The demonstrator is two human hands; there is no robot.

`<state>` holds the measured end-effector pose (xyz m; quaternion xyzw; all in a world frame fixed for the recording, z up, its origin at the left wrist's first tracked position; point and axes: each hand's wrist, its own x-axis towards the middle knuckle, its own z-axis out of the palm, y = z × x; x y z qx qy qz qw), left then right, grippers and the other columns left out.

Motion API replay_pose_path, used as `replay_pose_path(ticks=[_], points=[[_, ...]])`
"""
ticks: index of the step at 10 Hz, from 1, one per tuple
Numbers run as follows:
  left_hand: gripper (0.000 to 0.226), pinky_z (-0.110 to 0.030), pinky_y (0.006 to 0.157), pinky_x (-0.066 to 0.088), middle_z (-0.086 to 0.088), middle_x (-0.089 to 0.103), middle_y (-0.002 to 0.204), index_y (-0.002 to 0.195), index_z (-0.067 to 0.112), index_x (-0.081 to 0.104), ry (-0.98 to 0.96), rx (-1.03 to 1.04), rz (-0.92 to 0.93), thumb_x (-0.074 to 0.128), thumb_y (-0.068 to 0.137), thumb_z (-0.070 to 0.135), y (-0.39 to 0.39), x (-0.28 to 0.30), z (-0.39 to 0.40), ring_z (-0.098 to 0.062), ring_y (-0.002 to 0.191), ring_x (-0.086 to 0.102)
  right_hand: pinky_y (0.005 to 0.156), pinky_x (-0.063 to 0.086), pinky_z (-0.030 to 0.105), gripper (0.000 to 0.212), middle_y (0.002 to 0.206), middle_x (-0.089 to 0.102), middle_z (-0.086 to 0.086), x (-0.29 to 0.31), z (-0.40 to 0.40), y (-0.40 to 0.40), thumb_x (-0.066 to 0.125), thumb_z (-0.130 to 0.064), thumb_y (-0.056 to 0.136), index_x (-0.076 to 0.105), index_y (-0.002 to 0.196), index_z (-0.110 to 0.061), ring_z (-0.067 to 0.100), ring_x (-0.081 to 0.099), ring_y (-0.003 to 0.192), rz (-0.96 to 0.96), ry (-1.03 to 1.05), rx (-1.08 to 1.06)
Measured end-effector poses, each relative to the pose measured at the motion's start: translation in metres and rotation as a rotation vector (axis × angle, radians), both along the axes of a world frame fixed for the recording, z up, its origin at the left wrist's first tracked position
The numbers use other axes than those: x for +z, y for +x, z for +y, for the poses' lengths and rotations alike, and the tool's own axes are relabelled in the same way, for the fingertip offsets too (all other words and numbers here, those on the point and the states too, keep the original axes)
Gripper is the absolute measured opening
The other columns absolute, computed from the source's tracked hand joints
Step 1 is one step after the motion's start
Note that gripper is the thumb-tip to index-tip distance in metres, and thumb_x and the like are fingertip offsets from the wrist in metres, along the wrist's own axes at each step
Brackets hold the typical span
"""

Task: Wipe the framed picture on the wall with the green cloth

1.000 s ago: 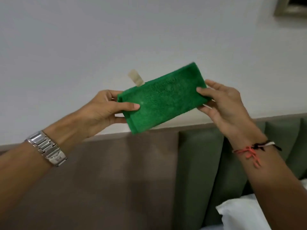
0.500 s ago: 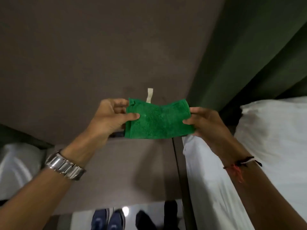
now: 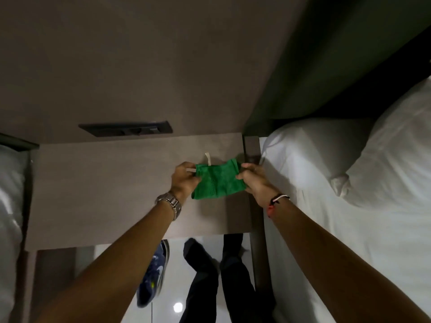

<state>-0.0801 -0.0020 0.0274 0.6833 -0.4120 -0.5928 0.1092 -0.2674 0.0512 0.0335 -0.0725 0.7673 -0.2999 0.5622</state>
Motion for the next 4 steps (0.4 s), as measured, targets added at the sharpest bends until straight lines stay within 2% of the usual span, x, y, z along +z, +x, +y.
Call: replay_pose_path(ticks=[1, 2, 3, 4], points=[[0.036, -0.040, 0.098, 0.057, -0.022, 0.071, 0.121, 0.122, 0.010, 0.062, 0.023, -0.046, -0.064, 0.067, 0.088, -0.003, -0.002, -0.025, 0.007, -0.035, 0.112, 0.068, 0.097, 0.051, 0.037, 0.055, 0.139, 0.057, 0.017, -0.027, 0.006, -0.005, 0.063, 0.005, 0.087, 0.052, 0.139, -0.008, 0.032, 0.059, 0.120, 0.034, 0.034, 0.020], [0.042, -0.029, 0.092, 0.051, -0.020, 0.068, 0.127, 0.130, 0.010, 0.060, 0.007, -0.111, -0.082, 0.069, 0.089, 0.002, 0.000, -0.024, 0.009, -0.031, 0.116, 0.065, 0.087, 0.050, 0.029, 0.059, 0.139, 0.055, 0.012, -0.027, 0.012, -0.008, 0.066, 0.000, 0.087, 0.048, 0.142, -0.013, 0.023, 0.062, 0.106, 0.131, 0.035, 0.181], [0.056, -0.027, 0.100, 0.045, -0.019, 0.059, 0.142, 0.142, 0.010, 0.052, -0.186, -0.245, -0.133, 0.072, 0.090, 0.011, 0.004, 0.001, -0.005, -0.032, 0.133, 0.055, 0.097, 0.047, 0.029, 0.065, 0.141, 0.057, 0.012, -0.002, 0.015, -0.015, 0.066, -0.006, 0.088, 0.041, 0.147, -0.015, 0.029, 0.060, 0.122, 0.383, -0.120, 0.394], [0.061, -0.035, 0.112, 0.041, -0.017, 0.053, 0.150, 0.149, 0.009, 0.045, -0.362, -0.284, -0.194, 0.069, 0.093, 0.017, 0.005, 0.032, -0.018, -0.032, 0.140, 0.049, 0.107, 0.042, 0.036, 0.071, 0.151, 0.047, 0.015, 0.024, 0.010, -0.020, 0.067, -0.012, 0.088, 0.035, 0.151, -0.015, 0.034, 0.048, 0.137, 0.577, -0.229, 0.455]])
